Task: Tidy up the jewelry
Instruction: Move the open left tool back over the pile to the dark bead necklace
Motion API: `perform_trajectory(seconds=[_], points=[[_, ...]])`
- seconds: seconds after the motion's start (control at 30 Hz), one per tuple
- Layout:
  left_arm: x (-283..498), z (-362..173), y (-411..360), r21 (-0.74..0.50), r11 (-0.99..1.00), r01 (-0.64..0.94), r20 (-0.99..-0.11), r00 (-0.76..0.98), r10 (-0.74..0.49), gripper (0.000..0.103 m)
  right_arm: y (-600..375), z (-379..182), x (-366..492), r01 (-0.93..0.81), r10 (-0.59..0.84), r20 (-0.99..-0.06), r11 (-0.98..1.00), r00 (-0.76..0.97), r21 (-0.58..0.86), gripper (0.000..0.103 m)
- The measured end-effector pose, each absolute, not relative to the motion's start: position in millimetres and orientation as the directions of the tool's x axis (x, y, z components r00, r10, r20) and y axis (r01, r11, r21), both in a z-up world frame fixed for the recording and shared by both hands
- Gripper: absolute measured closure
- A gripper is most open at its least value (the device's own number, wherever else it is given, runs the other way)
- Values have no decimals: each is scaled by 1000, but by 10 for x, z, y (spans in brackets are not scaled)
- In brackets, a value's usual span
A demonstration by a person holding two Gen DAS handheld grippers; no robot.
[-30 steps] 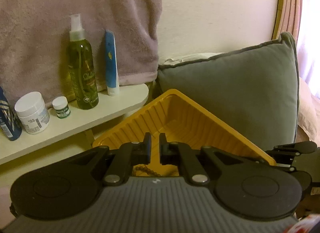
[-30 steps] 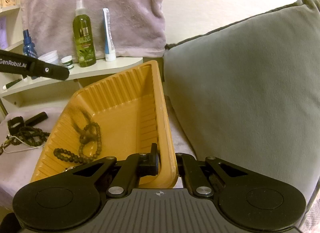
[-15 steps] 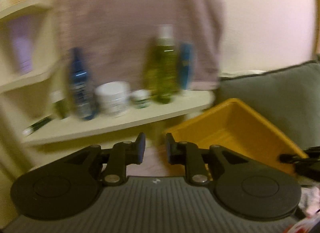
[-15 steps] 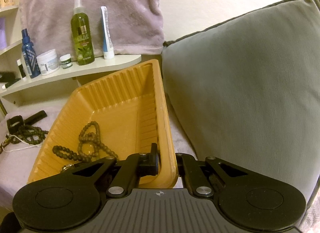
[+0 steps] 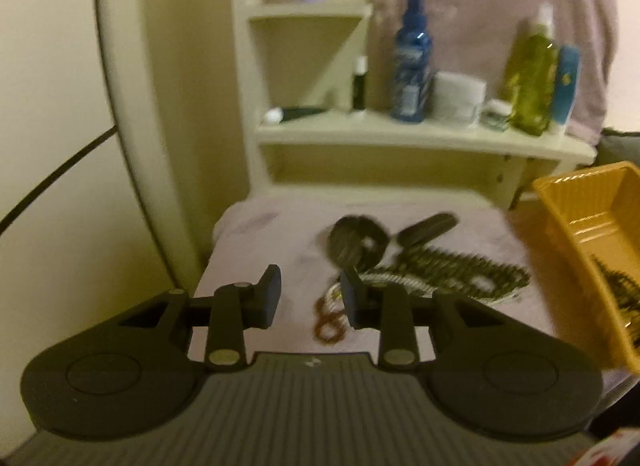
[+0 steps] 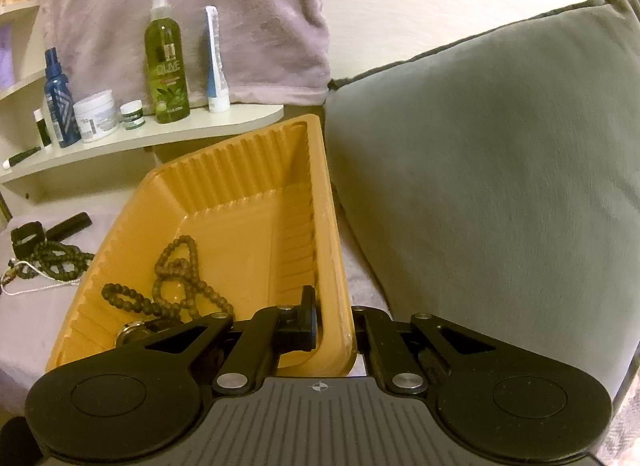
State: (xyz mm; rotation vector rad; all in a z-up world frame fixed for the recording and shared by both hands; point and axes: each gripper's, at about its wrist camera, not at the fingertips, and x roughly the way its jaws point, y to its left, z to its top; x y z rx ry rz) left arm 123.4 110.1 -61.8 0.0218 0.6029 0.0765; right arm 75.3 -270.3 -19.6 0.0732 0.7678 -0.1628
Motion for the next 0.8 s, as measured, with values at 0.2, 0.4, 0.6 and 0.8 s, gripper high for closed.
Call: perform_trajectory(seconds=[0.2, 0.4, 0.6, 0.8], points=[[1317, -825, 1122, 27, 998, -55, -589, 806, 61, 74, -2677, -195, 761, 174, -130, -703, 985, 700, -10, 98], [1366, -992, 1039, -7, 1000, -16, -617, 787, 8, 75, -2653, -210, 773, 175, -141, -706, 984, 694, -24, 98], [1412, -1060, 788, 42, 995, 88, -614, 788, -44, 79, -2650, -216, 781, 176, -144, -709, 984, 691, -28, 98], [1525, -1082, 535, 95, 974, 205, -621, 777, -103, 79, -2664, -238, 779, 178, -145, -710, 984, 689, -28, 98]])
